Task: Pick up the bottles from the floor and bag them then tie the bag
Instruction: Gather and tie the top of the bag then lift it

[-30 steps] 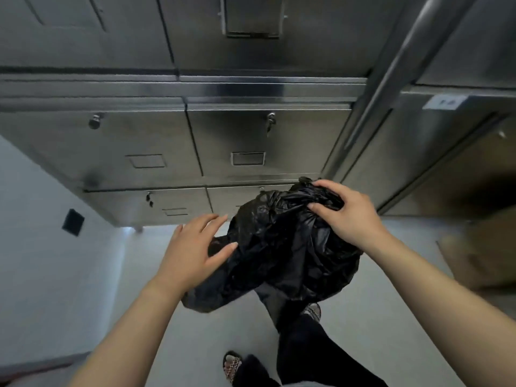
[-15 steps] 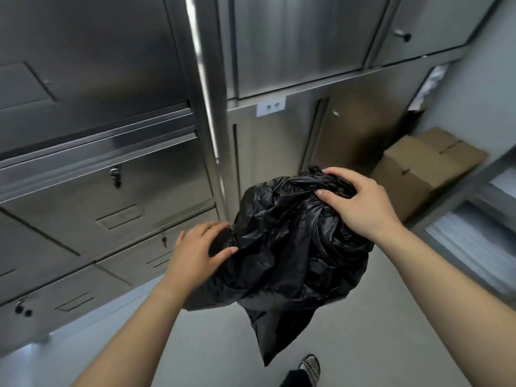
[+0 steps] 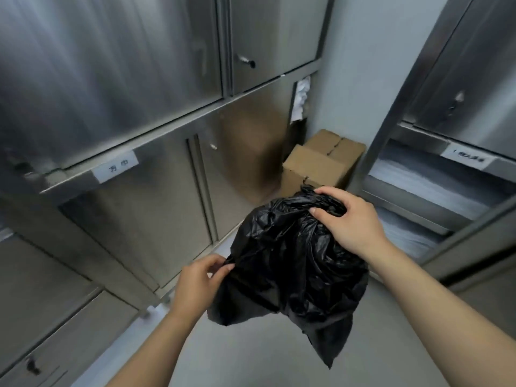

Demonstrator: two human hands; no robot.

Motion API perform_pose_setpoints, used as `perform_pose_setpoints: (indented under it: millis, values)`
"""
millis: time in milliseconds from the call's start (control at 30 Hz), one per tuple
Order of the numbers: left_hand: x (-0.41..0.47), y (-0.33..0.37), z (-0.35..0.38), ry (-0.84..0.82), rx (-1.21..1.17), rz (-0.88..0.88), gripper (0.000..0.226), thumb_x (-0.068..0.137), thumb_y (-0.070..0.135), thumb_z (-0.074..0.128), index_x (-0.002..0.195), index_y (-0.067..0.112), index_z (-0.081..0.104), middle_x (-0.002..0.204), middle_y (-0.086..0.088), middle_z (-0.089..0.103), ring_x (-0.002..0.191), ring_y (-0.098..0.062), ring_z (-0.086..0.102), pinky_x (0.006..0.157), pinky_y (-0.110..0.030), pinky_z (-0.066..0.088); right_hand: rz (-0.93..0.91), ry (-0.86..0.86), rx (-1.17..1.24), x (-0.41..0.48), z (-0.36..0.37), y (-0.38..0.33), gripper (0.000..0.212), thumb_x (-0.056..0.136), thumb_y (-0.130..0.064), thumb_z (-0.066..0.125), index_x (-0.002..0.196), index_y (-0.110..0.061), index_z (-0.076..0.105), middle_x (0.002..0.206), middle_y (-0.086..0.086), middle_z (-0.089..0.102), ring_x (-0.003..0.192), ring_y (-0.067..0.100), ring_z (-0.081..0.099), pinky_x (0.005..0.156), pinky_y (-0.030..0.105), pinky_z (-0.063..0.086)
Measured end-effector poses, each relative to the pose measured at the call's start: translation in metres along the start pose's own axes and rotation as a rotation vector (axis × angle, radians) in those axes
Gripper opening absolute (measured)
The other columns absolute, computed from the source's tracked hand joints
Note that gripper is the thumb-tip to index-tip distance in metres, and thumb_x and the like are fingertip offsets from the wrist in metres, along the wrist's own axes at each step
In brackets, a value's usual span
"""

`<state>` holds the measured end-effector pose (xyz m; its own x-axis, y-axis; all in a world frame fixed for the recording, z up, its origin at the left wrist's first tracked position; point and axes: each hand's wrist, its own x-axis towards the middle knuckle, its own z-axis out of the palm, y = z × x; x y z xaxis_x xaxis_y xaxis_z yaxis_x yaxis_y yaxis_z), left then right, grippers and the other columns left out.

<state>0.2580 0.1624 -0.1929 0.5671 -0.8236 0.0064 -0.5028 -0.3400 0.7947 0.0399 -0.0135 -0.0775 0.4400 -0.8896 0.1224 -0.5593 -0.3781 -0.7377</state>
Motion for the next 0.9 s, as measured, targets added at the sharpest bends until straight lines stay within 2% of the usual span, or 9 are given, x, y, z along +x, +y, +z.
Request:
perform_pose_setpoints:
  millis: [100,167,267,333,533,733,767,867,900]
  values:
    - [0.058,0.022,0.013,0.029,-0.162,-0.042,0.014,0.078,0.029,0.073,0.066,0.028,0.065,0.069,0.016,0.070,0.065,-0.003,0.065,0.056,-0.019,0.047,0.063,0.091,0.024,0.032,-0.015,0.021,0.026,0.078,-0.046,0.067,0.101,-0.053,0.056,0.120,-0.017,0.062,0.093,0.000,0.060,0.076,0.012,0.040]
    - [0.100,0.043,0.019,0.022,-0.206,0.013,0.015,0.079,0.024,0.073,0.066,0.026,0.065,0.065,0.012,0.070,0.061,-0.001,0.064,0.052,-0.013,0.045,0.088,0.156,0.023,0.056,-0.024,0.032,0.027,0.078,-0.046,0.067,0.103,-0.052,0.057,0.117,-0.017,0.063,0.101,0.003,0.058,0.082,0.017,0.041]
    - [0.162,0.072,0.028,-0.036,-0.187,0.104,0.017,0.079,0.026,0.073,0.065,0.027,0.064,0.064,0.008,0.068,0.061,0.002,0.062,0.055,-0.013,0.046,0.125,0.267,-0.022,0.093,-0.039,0.045,0.028,0.078,-0.044,0.067,0.104,-0.050,0.059,0.103,-0.020,0.061,0.096,0.000,0.054,0.076,0.012,0.037]
    - [0.204,0.084,0.034,-0.061,-0.180,0.150,0.016,0.077,0.031,0.073,0.064,0.029,0.065,0.064,0.011,0.068,0.062,0.002,0.062,0.055,-0.012,0.045,0.153,0.337,-0.067,0.119,-0.047,0.055,0.029,0.079,-0.041,0.068,0.107,-0.044,0.061,0.098,-0.019,0.060,0.095,0.001,0.053,0.077,0.015,0.037]
    - [0.325,0.125,0.039,-0.084,-0.231,0.304,0.019,0.073,0.027,0.076,0.061,0.034,0.064,0.067,0.022,0.067,0.060,0.004,0.060,0.053,-0.005,0.040,0.293,0.462,-0.084,0.191,-0.063,0.064,0.030,0.081,-0.040,0.068,0.110,-0.040,0.061,0.114,-0.007,0.066,0.108,0.014,0.057,0.082,0.024,0.040]
    - [0.426,0.168,0.040,-0.129,-0.323,0.435,0.015,0.074,0.029,0.075,0.073,0.040,0.066,0.070,0.022,0.068,0.060,0.005,0.060,0.057,-0.005,0.041,0.314,0.603,-0.112,0.255,-0.070,0.052,0.030,0.079,-0.041,0.069,0.109,-0.042,0.062,0.107,-0.010,0.067,0.106,0.010,0.058,0.085,0.017,0.036]
    - [0.440,0.175,0.041,-0.129,-0.346,0.432,0.012,0.073,0.030,0.075,0.073,0.040,0.067,0.070,0.020,0.068,0.061,0.004,0.061,0.058,-0.007,0.043,0.303,0.608,-0.108,0.267,-0.073,0.049,0.031,0.079,-0.040,0.069,0.109,-0.041,0.062,0.104,-0.013,0.065,0.104,0.007,0.057,0.085,0.016,0.036]
    - [0.481,0.205,0.047,-0.164,-0.417,0.421,0.008,0.074,0.031,0.074,0.072,0.035,0.068,0.066,0.011,0.067,0.065,-0.007,0.061,0.067,-0.026,0.048,0.236,0.641,-0.122,0.308,-0.082,0.035,0.032,0.079,-0.038,0.069,0.110,-0.038,0.064,0.100,-0.020,0.061,0.097,-0.003,0.052,0.085,0.007,0.033]
    - [0.493,0.218,0.050,-0.169,-0.444,0.424,0.010,0.075,0.028,0.075,0.070,0.033,0.068,0.065,0.011,0.066,0.064,-0.007,0.060,0.066,-0.027,0.047,0.215,0.653,-0.125,0.323,-0.087,0.030,0.033,0.078,-0.038,0.069,0.111,-0.038,0.064,0.102,-0.020,0.062,0.098,-0.004,0.052,0.086,0.006,0.031]
